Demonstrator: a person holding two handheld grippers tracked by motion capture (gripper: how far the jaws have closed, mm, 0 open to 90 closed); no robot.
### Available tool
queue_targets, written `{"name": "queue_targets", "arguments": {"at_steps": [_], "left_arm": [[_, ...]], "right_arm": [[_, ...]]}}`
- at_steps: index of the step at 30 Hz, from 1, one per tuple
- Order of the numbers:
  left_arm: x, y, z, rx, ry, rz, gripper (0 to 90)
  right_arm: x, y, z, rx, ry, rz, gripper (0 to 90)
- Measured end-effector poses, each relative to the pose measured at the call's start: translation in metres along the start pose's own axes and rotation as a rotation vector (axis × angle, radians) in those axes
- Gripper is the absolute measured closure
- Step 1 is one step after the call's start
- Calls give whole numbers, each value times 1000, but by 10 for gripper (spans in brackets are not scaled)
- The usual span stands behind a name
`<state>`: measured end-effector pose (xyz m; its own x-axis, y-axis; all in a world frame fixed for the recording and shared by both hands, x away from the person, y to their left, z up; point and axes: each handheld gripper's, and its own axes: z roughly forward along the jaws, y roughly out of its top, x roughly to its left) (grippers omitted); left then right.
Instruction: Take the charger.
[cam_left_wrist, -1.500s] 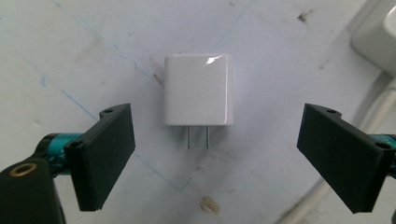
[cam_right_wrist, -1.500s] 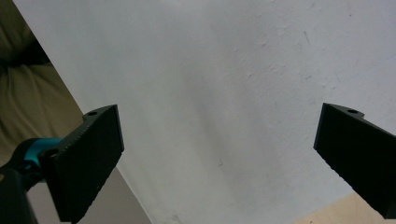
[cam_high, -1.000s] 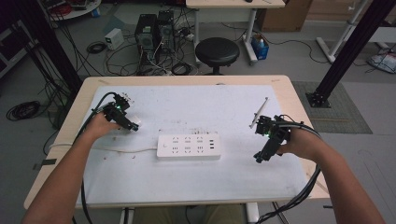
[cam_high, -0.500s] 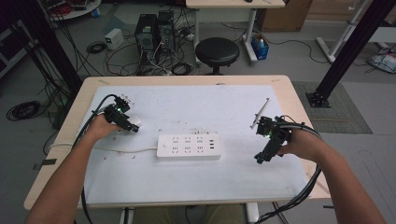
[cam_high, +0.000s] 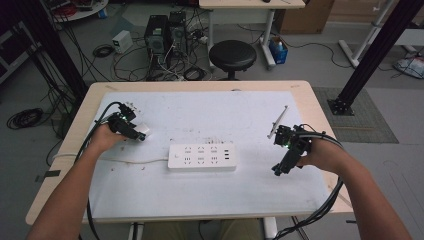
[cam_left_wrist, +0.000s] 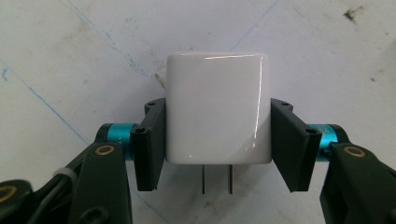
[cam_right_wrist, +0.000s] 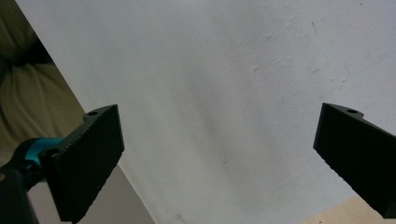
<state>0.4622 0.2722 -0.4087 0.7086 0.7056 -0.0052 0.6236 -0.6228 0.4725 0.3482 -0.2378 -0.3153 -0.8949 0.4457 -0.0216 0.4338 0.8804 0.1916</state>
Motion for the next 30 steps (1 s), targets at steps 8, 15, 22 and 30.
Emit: {"name": "queue_targets", "arguments": {"at_steps": [8, 15, 22, 30], "left_arm": [[-25, 5, -36, -67, 10, 46, 424], [-60, 12, -73, -119, -14, 109, 424], [-90, 21, -105, -168, -24, 165, 423], [-112, 20, -123, -173, -10, 224, 424]], "right_arm": [[1, 1, -1, -2, -18, 15, 13], [4, 4, -2, -20, -39, 4, 13], [7, 4, -3, -38, -43, -13, 13], [13, 2, -7, -72, -52, -22, 13]]}}
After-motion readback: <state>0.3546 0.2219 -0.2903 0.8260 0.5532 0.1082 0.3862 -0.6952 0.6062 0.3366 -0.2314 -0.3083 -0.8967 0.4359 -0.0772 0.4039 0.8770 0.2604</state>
